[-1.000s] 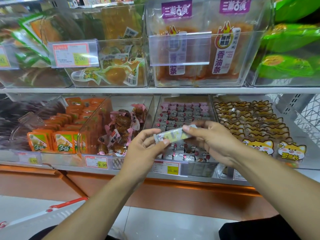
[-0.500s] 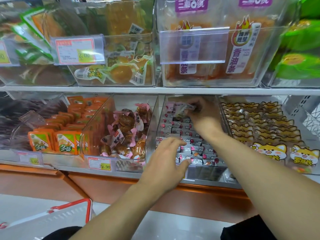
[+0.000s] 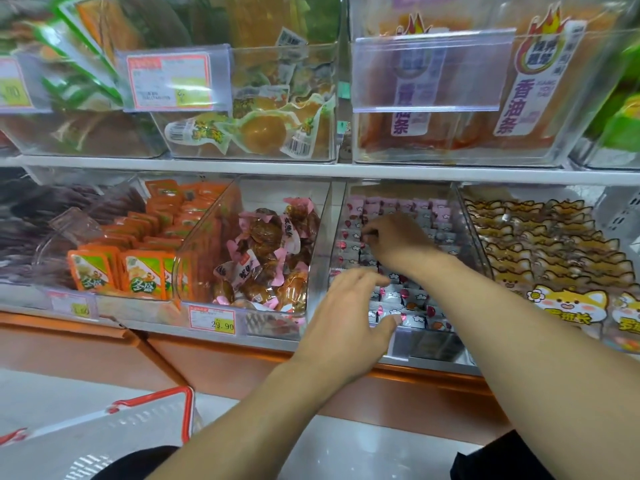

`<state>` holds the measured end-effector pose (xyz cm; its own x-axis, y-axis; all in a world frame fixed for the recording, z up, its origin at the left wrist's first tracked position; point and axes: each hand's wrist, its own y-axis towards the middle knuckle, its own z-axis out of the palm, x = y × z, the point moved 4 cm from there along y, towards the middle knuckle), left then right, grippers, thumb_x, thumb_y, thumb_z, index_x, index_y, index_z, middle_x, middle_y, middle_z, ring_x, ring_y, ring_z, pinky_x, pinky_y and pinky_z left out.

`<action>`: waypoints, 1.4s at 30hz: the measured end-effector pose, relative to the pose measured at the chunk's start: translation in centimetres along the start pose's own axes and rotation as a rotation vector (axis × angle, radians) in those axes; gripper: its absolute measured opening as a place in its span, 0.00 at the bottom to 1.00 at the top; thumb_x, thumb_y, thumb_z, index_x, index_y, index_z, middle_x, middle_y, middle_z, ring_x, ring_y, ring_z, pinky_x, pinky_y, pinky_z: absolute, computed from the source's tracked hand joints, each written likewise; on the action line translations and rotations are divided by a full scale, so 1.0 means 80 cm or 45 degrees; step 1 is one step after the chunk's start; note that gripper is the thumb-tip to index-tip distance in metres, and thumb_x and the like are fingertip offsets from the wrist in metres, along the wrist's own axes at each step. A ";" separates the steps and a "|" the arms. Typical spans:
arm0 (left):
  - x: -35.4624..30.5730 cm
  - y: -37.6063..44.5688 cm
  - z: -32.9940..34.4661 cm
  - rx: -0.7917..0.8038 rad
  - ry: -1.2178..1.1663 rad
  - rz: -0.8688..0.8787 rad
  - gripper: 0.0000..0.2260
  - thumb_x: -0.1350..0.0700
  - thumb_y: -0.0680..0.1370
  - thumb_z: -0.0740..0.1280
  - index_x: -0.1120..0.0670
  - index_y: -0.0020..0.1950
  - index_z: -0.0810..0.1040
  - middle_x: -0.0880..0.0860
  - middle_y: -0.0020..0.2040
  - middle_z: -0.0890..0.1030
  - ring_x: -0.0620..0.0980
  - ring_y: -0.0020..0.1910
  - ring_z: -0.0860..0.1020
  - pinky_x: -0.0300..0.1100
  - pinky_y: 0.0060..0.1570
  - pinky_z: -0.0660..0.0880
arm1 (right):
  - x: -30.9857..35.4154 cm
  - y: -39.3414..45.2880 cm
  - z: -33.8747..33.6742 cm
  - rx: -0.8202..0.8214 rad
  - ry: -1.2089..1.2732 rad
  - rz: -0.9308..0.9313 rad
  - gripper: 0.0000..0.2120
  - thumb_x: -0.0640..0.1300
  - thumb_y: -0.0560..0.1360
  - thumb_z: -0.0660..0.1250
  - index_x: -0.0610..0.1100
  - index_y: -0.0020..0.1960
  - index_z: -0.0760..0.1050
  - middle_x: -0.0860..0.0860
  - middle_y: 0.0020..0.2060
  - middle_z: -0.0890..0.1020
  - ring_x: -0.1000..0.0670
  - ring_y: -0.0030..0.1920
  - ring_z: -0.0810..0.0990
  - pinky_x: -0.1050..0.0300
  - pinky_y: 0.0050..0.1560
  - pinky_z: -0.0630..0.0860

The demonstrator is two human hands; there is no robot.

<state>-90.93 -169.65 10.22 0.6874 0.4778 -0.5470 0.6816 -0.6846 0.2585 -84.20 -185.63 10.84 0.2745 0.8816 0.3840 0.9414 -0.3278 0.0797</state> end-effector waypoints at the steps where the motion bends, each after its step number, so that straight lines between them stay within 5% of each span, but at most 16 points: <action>1: 0.000 0.000 -0.001 -0.002 0.001 0.001 0.22 0.48 0.78 0.71 0.48 0.71 0.72 0.43 0.70 0.71 0.39 0.70 0.64 0.22 0.61 0.51 | 0.002 0.002 -0.003 -0.051 -0.007 -0.012 0.12 0.41 0.83 0.63 0.47 0.63 0.82 0.45 0.63 0.83 0.45 0.60 0.82 0.49 0.66 0.76; 8: -0.007 -0.002 -0.002 -0.030 -0.053 0.013 0.20 0.50 0.77 0.72 0.49 0.68 0.75 0.44 0.67 0.74 0.41 0.68 0.68 0.33 0.68 0.63 | 0.002 0.004 -0.004 -0.187 0.055 0.008 0.08 0.43 0.80 0.68 0.48 0.56 0.85 0.50 0.57 0.86 0.49 0.56 0.83 0.53 0.62 0.78; 11: -0.006 -0.008 -0.014 -0.065 -0.081 -0.020 0.18 0.51 0.77 0.72 0.48 0.66 0.76 0.43 0.66 0.75 0.41 0.67 0.69 0.36 0.69 0.66 | 0.018 0.006 -0.007 -0.277 0.252 0.027 0.09 0.41 0.81 0.64 0.48 0.52 0.83 0.53 0.52 0.85 0.55 0.48 0.83 0.61 0.48 0.79; 15: -0.005 -0.005 -0.024 -0.140 -0.136 -0.061 0.15 0.50 0.77 0.73 0.46 0.62 0.78 0.41 0.62 0.77 0.39 0.63 0.72 0.31 0.63 0.65 | 0.020 0.006 -0.030 -0.529 0.640 0.139 0.07 0.43 0.83 0.61 0.47 0.50 0.77 0.58 0.39 0.79 0.73 0.32 0.74 0.77 0.32 0.67; 17: -0.006 -0.001 -0.033 -0.215 -0.228 -0.130 0.12 0.50 0.77 0.73 0.46 0.60 0.79 0.40 0.59 0.79 0.39 0.61 0.74 0.31 0.61 0.67 | 0.016 0.000 -0.043 -0.675 0.704 0.231 0.08 0.45 0.83 0.61 0.44 0.52 0.78 0.56 0.37 0.77 0.68 0.32 0.75 0.72 0.33 0.66; 20: -0.006 0.007 -0.047 -0.312 -0.437 -0.247 0.08 0.52 0.76 0.74 0.47 0.55 0.81 0.41 0.53 0.82 0.37 0.54 0.78 0.37 0.59 0.75 | -0.001 -0.011 -0.057 -0.760 0.821 0.388 0.13 0.50 0.83 0.62 0.42 0.62 0.76 0.46 0.55 0.82 0.50 0.49 0.80 0.67 0.40 0.63; 22: -0.003 0.007 -0.057 -0.375 -0.569 -0.321 0.07 0.54 0.76 0.74 0.47 0.53 0.81 0.41 0.49 0.83 0.36 0.49 0.80 0.36 0.53 0.77 | -0.004 -0.022 -0.062 -0.741 1.006 0.385 0.12 0.47 0.83 0.63 0.43 0.63 0.77 0.47 0.57 0.82 0.48 0.55 0.80 0.71 0.43 0.66; 24: 0.002 0.005 -0.062 -0.430 -0.684 -0.396 0.08 0.55 0.77 0.74 0.47 0.54 0.80 0.42 0.45 0.82 0.34 0.44 0.80 0.31 0.45 0.77 | -0.003 -0.037 -0.061 -0.694 1.403 0.356 0.06 0.39 0.81 0.65 0.42 0.55 0.80 0.44 0.54 0.84 0.42 0.56 0.83 0.56 0.56 0.78; 26: 0.006 0.000 -0.064 -0.446 -0.779 -0.464 0.11 0.55 0.77 0.74 0.48 0.58 0.78 0.42 0.41 0.81 0.33 0.38 0.79 0.26 0.36 0.73 | -0.002 -0.058 -0.058 -0.624 1.665 0.408 0.09 0.33 0.79 0.65 0.42 0.52 0.82 0.42 0.53 0.86 0.39 0.55 0.84 0.43 0.58 0.81; 32: 0.025 0.000 -0.064 -0.378 -1.045 -0.619 0.15 0.52 0.77 0.74 0.51 0.61 0.77 0.49 0.53 0.84 0.40 0.43 0.83 0.30 0.37 0.77 | -0.008 -0.103 -0.049 -0.214 2.112 0.536 0.06 0.32 0.80 0.63 0.36 0.53 0.79 0.43 0.46 0.88 0.46 0.47 0.88 0.58 0.41 0.83; 38: 0.029 0.005 -0.051 -0.316 -1.454 -0.712 0.14 0.59 0.75 0.75 0.60 0.59 0.79 0.56 0.47 0.87 0.47 0.41 0.85 0.35 0.39 0.79 | -0.028 -0.129 -0.057 0.103 1.964 0.483 0.08 0.37 0.79 0.67 0.33 0.55 0.80 0.41 0.49 0.87 0.46 0.49 0.87 0.54 0.48 0.85; 42: 0.028 0.005 -0.047 -0.321 -1.611 -0.744 0.23 0.52 0.66 0.78 0.60 0.57 0.81 0.55 0.44 0.86 0.43 0.36 0.82 0.37 0.44 0.81 | -0.035 -0.137 -0.060 0.197 1.900 0.439 0.21 0.41 0.71 0.73 0.32 0.60 0.76 0.41 0.49 0.87 0.46 0.49 0.87 0.54 0.51 0.83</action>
<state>-88.13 -166.77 12.09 -0.2990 -0.2467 -0.9218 0.9038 -0.3832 -0.1906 -96.20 -186.11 13.31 0.1250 -0.3898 0.9124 0.9118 -0.3175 -0.2605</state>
